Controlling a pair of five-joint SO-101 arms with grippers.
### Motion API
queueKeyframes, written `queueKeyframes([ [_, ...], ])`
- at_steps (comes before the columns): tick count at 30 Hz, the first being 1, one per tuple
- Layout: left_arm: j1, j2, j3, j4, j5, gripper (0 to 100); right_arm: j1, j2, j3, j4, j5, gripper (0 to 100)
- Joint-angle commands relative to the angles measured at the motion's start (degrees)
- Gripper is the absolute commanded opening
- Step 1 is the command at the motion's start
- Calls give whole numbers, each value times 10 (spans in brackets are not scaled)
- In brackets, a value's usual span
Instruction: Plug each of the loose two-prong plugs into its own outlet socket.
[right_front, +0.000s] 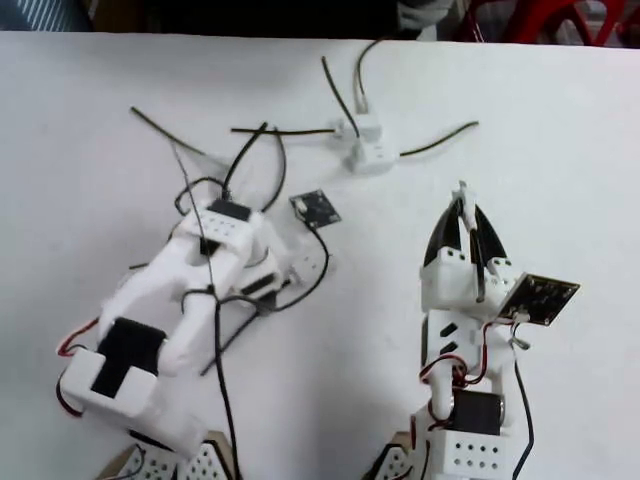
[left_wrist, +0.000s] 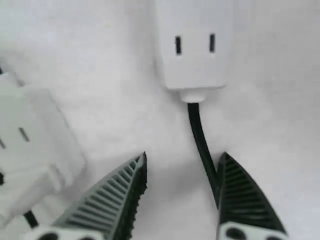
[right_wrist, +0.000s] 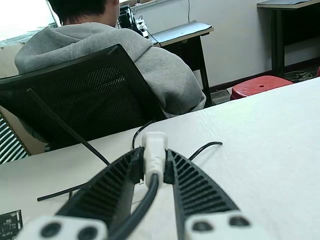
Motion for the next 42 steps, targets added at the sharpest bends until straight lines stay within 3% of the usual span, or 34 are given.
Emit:
queueKeyframes([
  [1, -22, -14, -46, 16, -35, 226, 1, -7, -15, -9, -1, 17],
  [9, 17, -15, -236, 248, -30, 226, -17, -7, -14, -8, 3, 17],
  [12, 18, -16, -318, 316, 5, 225, -45, -7, -2, -11, 57, 17],
  [17, 19, -102, -362, 343, 74, 194, -115, -7, 5, 15, 113, 17],
  [23, 15, -262, -282, 337, 154, 191, -146, -7, -4, 49, 144, 17],
  [30, -7, -425, -45, 206, 236, 191, -175, -7, -59, 150, 167, 17],
  [37, -52, -575, 269, -58, 244, 191, -211, -6, -62, 180, 207, 17],
  [42, -93, -652, 389, -142, 247, 189, -237, 17, -92, 203, 222, 17],
])
